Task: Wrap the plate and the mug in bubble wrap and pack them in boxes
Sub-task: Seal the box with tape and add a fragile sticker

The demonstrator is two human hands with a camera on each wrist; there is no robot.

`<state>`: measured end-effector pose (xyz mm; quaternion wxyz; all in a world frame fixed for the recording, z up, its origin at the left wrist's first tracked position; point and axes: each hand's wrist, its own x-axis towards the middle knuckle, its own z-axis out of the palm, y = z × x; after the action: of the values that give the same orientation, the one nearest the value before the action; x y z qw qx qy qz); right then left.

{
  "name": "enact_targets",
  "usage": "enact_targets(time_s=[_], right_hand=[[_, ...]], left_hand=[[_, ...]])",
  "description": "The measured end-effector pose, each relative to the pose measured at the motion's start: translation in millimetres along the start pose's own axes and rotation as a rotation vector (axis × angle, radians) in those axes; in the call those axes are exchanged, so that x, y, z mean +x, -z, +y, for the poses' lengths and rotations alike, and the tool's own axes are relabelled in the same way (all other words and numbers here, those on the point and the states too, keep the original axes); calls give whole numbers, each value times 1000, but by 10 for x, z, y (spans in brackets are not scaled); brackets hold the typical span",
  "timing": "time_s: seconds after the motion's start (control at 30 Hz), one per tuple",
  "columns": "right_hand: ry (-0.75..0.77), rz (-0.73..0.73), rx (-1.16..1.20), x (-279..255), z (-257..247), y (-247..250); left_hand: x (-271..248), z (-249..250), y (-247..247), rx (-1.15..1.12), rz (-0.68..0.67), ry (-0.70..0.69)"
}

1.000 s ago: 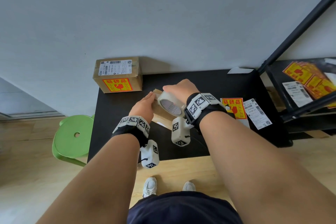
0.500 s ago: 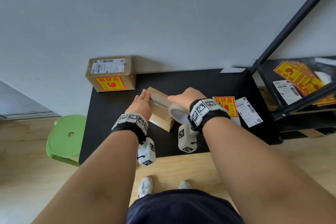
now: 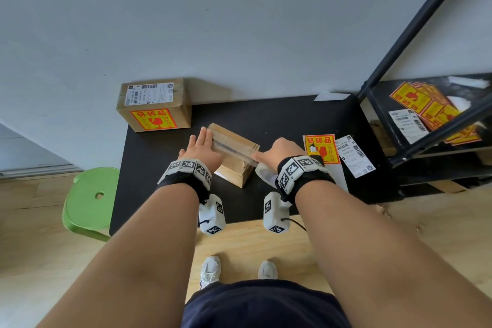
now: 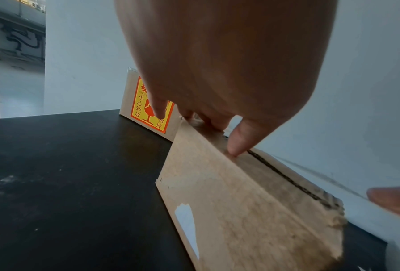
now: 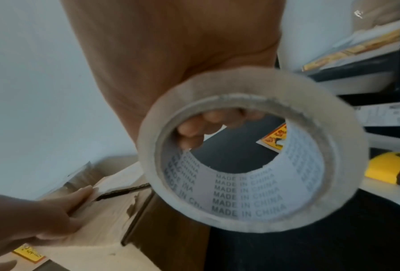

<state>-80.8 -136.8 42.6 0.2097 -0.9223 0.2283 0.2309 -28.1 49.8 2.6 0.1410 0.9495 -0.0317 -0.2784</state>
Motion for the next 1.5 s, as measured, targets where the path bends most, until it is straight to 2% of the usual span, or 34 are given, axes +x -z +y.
enact_targets(time_s=[0.33,0.53,0.67,0.73,0.87,1.03,1.13,1.2,1.33,1.5], right_hand=[[-45,-6,32,78,86,-222],[-64,-20,103,130,122,-284],[-34,-17,127,169,153,-283],[-21,-9,138,180,164,-271],[-20,-23,148,204,193,-302],[-21,-36,172,250,211,-362],[9,-62,179,279,239,-391],[18,-84,194,301,260,-408],[40,-96,226,314,325,-413],[119,-23,317,313,463,-390]], left_hand=[[-18,5,-31,-3,14,-16],[-42,8,-100,86,77,-35],[-116,46,-237,173,193,-162],[-191,66,-335,187,208,-231],[-225,65,-497,235,190,-227],[-221,134,-469,258,189,-191],[-254,281,-454,307,234,-276],[-229,353,-435,324,218,-339],[-141,309,-442,260,169,-313],[-124,345,-521,218,165,-245]])
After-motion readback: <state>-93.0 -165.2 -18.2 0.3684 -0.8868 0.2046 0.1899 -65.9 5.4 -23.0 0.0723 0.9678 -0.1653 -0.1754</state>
